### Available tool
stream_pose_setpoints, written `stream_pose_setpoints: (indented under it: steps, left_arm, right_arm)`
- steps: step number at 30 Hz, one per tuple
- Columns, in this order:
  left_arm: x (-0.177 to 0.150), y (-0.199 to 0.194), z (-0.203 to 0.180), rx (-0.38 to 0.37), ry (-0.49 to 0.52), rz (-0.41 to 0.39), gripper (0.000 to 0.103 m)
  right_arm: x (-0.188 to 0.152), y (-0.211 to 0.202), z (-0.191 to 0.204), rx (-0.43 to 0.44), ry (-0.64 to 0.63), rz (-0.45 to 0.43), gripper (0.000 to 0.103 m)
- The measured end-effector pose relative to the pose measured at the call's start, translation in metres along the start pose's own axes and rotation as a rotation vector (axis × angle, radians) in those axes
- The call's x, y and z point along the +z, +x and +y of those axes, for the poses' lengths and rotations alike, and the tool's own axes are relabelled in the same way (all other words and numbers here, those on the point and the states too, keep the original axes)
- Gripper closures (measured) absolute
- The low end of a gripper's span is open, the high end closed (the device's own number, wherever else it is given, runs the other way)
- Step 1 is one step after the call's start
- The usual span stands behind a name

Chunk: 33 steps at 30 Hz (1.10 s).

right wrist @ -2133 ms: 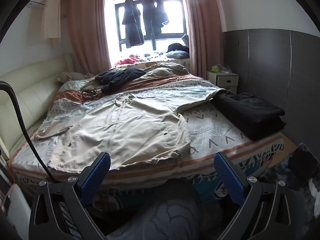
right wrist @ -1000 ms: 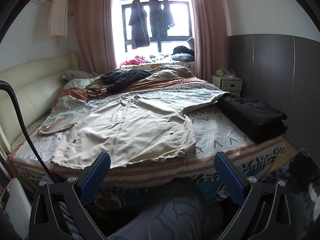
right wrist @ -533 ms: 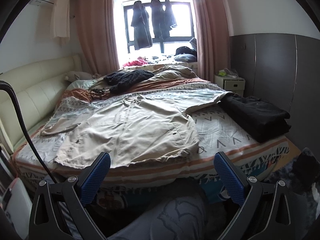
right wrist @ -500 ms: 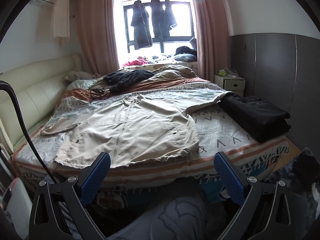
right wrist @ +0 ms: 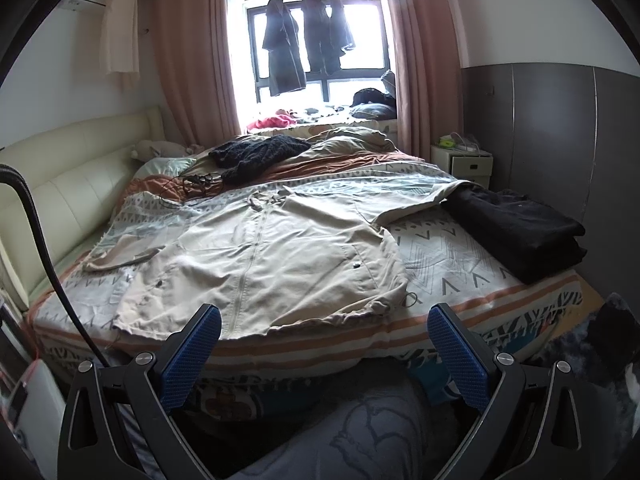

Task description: Fold large clothes

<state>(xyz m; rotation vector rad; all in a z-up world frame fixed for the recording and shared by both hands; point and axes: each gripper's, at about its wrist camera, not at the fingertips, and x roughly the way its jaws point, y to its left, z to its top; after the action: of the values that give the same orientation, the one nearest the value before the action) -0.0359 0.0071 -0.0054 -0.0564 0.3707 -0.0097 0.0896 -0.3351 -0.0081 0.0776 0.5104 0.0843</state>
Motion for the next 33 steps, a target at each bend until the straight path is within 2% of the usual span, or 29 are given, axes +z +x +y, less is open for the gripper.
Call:
stream_pose_setpoints:
  steps: [14, 20, 24, 27, 33]
  left_arm:
    - [0.011, 0.007, 0.008, 0.017, -0.015, 0.010, 0.000]
    - [0.013, 0.013, -0.005, 0.024, 0.017, 0.024, 0.000]
    - [0.022, 0.026, -0.013, 0.028, 0.033, 0.039, 0.000]
    - [0.028, 0.038, -0.017, 0.022, 0.053, 0.051, 0.000]
    - [0.034, 0.061, -0.016, -0.002, 0.073, 0.073, 0.000]
  right_arm:
    - [0.018, 0.001, 0.000, 0.039, 0.135, -0.005, 0.000]
    - [0.018, 0.016, -0.003, 0.069, 0.095, 0.040, 0.000]
    - [0.025, 0.028, -0.012, 0.065, 0.117, 0.033, 0.000]
    - [0.028, 0.035, -0.021, 0.102, 0.168, 0.040, 0.000]
    - [0.034, 0.057, -0.024, 0.074, 0.171, 0.056, 0.000]
